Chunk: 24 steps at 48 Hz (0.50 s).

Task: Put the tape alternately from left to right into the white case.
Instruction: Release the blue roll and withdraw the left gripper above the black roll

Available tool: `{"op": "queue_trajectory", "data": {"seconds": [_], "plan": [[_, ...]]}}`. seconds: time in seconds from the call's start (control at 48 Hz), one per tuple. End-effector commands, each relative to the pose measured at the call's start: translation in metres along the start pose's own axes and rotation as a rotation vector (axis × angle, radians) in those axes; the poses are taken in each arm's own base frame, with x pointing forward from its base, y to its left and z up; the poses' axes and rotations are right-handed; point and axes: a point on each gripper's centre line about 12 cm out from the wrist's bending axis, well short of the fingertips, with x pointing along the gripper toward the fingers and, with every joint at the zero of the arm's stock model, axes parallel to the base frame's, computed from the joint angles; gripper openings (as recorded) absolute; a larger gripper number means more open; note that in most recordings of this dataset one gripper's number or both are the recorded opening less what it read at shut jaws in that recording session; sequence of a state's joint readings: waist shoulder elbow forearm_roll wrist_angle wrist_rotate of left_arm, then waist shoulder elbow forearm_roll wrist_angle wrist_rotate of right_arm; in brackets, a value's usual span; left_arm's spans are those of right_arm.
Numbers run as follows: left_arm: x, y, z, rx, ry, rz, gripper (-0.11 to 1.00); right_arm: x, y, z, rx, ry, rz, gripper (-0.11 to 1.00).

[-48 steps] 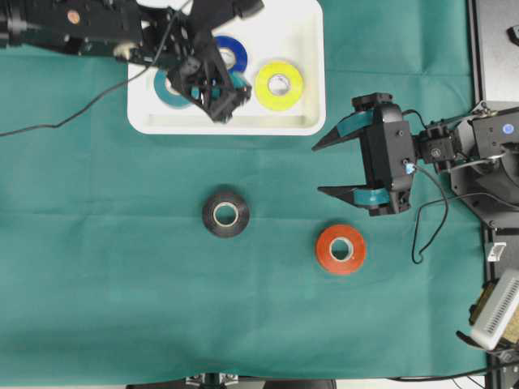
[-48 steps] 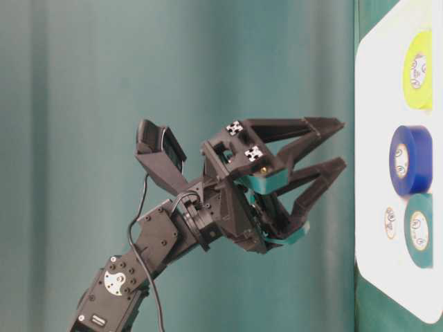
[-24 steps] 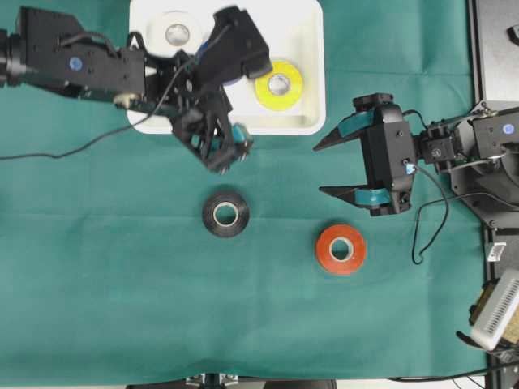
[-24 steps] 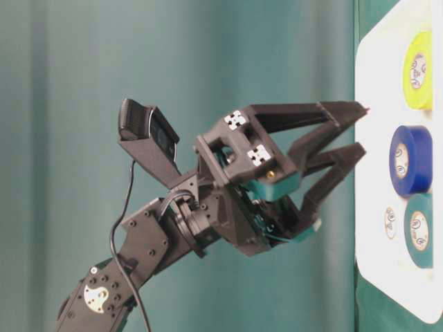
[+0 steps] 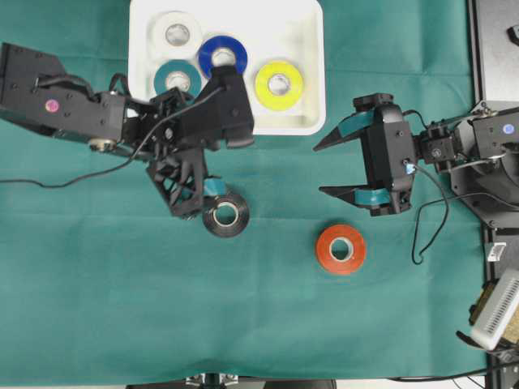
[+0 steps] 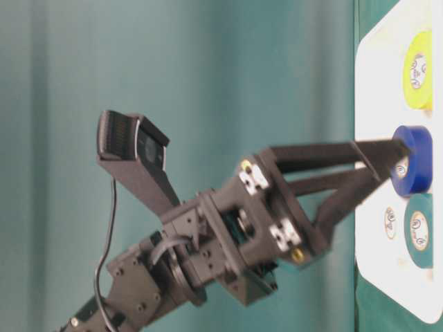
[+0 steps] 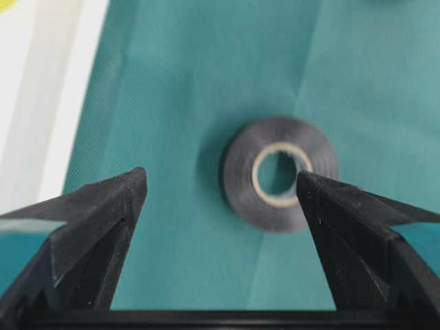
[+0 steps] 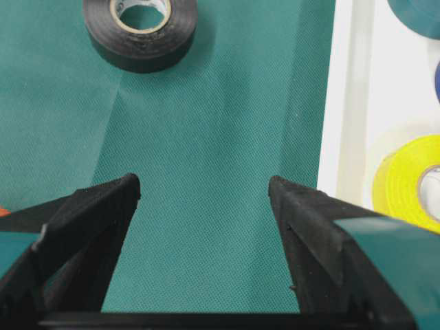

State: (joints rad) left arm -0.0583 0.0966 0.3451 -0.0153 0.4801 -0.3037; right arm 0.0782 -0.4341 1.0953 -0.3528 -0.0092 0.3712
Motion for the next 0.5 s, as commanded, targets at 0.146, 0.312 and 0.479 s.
{"op": "queue_trajectory", "data": {"seconds": [0.146,0.312,0.479], "plan": [[-0.014,-0.009,-0.006,0.048,-0.016,-0.020,0.61,-0.002,0.001,0.005,0.002,-0.024,0.005,0.80],[-0.016,-0.012,-0.012,0.109,-0.017,-0.029,0.61,-0.002,0.001,0.004,0.002,-0.022,0.005,0.80],[-0.015,-0.014,-0.013,0.167,-0.053,-0.040,0.61,-0.002,0.001,0.005,0.002,-0.024,0.005,0.80]]}}
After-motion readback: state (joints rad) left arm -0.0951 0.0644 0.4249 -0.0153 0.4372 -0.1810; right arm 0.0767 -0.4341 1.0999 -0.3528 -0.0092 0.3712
